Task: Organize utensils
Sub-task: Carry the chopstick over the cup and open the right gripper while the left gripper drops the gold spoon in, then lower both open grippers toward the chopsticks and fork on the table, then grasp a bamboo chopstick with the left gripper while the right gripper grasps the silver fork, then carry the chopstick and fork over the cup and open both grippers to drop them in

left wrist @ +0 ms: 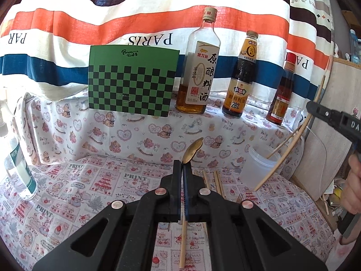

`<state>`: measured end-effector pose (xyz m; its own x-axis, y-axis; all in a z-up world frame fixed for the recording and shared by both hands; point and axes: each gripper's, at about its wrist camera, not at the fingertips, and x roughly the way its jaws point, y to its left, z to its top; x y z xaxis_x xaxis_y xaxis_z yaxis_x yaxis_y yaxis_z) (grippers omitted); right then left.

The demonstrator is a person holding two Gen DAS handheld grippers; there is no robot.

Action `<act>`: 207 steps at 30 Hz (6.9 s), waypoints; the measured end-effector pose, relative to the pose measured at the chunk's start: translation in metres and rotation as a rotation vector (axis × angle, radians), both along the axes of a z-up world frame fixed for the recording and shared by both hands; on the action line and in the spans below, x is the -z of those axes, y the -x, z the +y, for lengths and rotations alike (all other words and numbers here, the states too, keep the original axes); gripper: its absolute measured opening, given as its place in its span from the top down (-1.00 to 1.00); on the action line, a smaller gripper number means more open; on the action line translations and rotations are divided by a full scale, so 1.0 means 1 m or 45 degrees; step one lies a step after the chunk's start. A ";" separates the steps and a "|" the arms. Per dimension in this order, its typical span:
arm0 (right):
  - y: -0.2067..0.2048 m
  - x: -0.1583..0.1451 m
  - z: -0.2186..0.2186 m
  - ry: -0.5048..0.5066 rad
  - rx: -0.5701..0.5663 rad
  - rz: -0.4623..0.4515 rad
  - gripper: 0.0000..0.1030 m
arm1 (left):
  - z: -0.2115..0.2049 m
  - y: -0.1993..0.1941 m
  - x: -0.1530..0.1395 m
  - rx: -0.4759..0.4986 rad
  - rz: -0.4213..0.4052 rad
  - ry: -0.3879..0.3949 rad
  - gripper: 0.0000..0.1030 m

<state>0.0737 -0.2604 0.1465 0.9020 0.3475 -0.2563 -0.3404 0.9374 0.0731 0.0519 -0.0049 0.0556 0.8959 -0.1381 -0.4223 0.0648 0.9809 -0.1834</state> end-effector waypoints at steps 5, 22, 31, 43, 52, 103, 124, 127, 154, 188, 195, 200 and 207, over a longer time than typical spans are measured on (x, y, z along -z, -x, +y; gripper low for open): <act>-0.006 -0.006 -0.024 -0.022 0.077 -0.025 0.87 | -0.012 -0.008 -0.006 0.028 0.000 -0.025 0.99; -0.029 0.013 -0.125 -0.392 0.385 -0.224 0.87 | -0.132 -0.109 -0.092 0.298 -0.142 0.168 0.99; -0.042 0.024 -0.143 -0.518 0.351 -0.189 0.87 | -0.172 -0.129 -0.069 0.359 -0.119 0.189 0.99; -0.081 0.042 -0.126 -0.345 0.305 0.065 0.87 | -0.158 -0.123 -0.039 0.391 -0.021 0.146 0.99; -0.087 0.043 -0.102 -0.269 0.153 0.197 0.87 | -0.149 -0.086 -0.070 0.314 -0.147 -0.085 0.68; -0.021 0.155 0.003 -0.106 0.046 0.630 0.07 | -0.003 -0.039 0.060 -0.045 0.390 -0.154 -0.97; -0.025 0.162 0.008 -0.011 0.094 0.671 0.07 | -0.032 -0.054 0.108 0.237 0.819 -0.082 0.67; -0.024 0.161 0.007 -0.001 0.111 0.653 0.07 | -0.037 -0.051 0.108 0.249 0.808 -0.138 0.88; -0.065 0.175 0.002 -0.046 0.203 0.778 0.12 | 0.010 0.007 0.011 -0.017 -0.043 0.092 0.89; -0.026 0.113 0.026 0.085 0.137 0.265 0.95 | 0.021 0.013 0.007 -0.143 -0.100 0.083 0.89; 0.009 0.068 0.021 0.101 0.262 0.052 0.95 | 0.027 0.017 0.003 -0.093 -0.128 0.155 0.89; 0.004 0.069 0.005 0.054 0.272 0.063 0.95 | 0.026 0.018 0.001 -0.073 -0.129 0.172 0.89; -0.003 0.060 -0.021 -0.050 0.298 0.103 0.95 | 0.013 0.017 -0.019 -0.033 -0.137 0.159 0.89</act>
